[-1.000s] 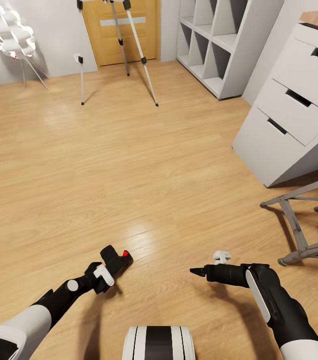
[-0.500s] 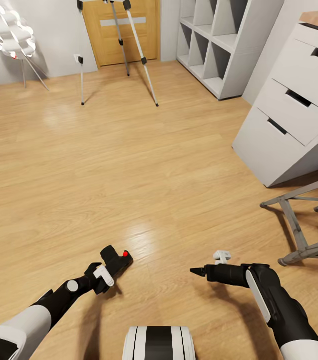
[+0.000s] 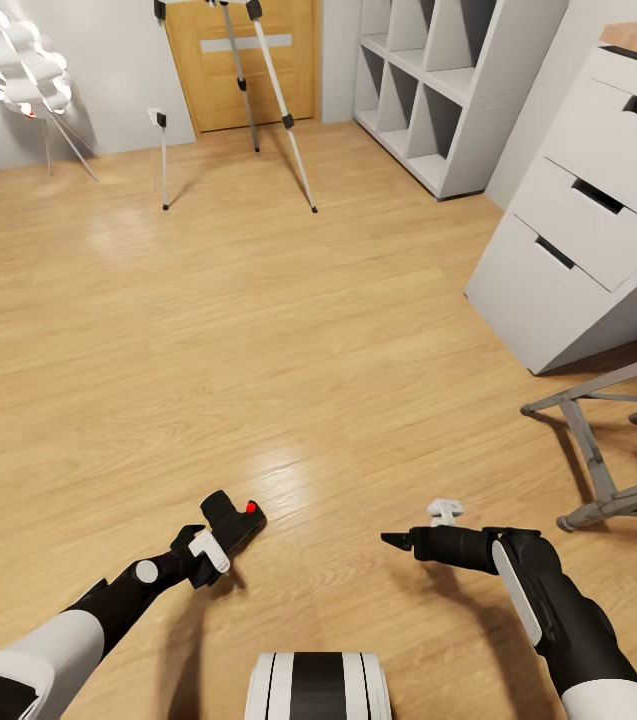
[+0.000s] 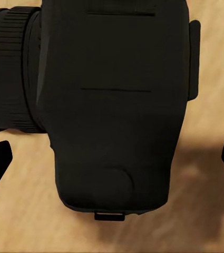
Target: Attach the digital camera to the camera tripod in the bedroom.
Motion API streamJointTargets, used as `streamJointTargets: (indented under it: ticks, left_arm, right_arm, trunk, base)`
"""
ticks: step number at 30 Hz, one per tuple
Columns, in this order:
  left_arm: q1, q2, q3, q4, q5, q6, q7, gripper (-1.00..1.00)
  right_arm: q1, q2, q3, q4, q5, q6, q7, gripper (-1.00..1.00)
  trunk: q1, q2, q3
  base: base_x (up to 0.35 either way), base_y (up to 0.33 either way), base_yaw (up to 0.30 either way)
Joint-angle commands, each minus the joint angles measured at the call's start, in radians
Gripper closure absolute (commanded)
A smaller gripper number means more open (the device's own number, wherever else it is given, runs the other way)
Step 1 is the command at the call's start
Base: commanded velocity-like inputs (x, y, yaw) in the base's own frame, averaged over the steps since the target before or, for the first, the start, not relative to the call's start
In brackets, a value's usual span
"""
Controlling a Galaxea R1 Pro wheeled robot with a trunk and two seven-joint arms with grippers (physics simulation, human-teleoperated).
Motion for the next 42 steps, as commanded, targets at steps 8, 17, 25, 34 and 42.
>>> streamJointTargets:
  ticks: [8,17,25,34,42]
  left_arm:
    - [0.000,-0.001,0.004,-0.003,-0.011,-0.005,-0.002,-1.00]
    - [0.000,0.000,0.004,0.002,-0.010,-0.004,-0.002,-1.00]
    - [0.000,0.001,0.005,0.011,-0.009,-0.003,-0.002,-1.00]
    - [0.000,0.002,0.005,0.011,-0.008,0.032,-0.001,1.00]
    - [0.000,0.003,0.006,0.009,-0.007,0.033,0.000,1.00]
  right_arm:
    - [0.000,0.000,-0.001,0.019,-0.010,0.008,-0.008,-1.00]
    - [0.000,0.000,0.000,0.023,-0.009,0.008,-0.008,-1.00]
    - [0.000,0.000,0.001,0.023,-0.009,0.008,-0.006,-1.00]
    - [0.000,0.000,0.001,0.023,-0.009,0.008,-0.004,-1.00]
    - [0.000,0.000,0.001,0.023,-0.008,0.008,-0.004,-1.00]
  trunk:
    - [0.000,0.000,-0.001]
    - [0.000,0.000,-0.001]
    - [0.000,0.000,-0.001]
    - [0.000,0.000,-0.001]
    - [0.000,0.000,-0.001]
  base:
    - [0.000,0.000,0.000]
    - [0.000,0.000,0.000]
    - [0.000,0.000,0.000]
    - [0.000,0.000,0.000]
    - [0.000,0.000,0.000]
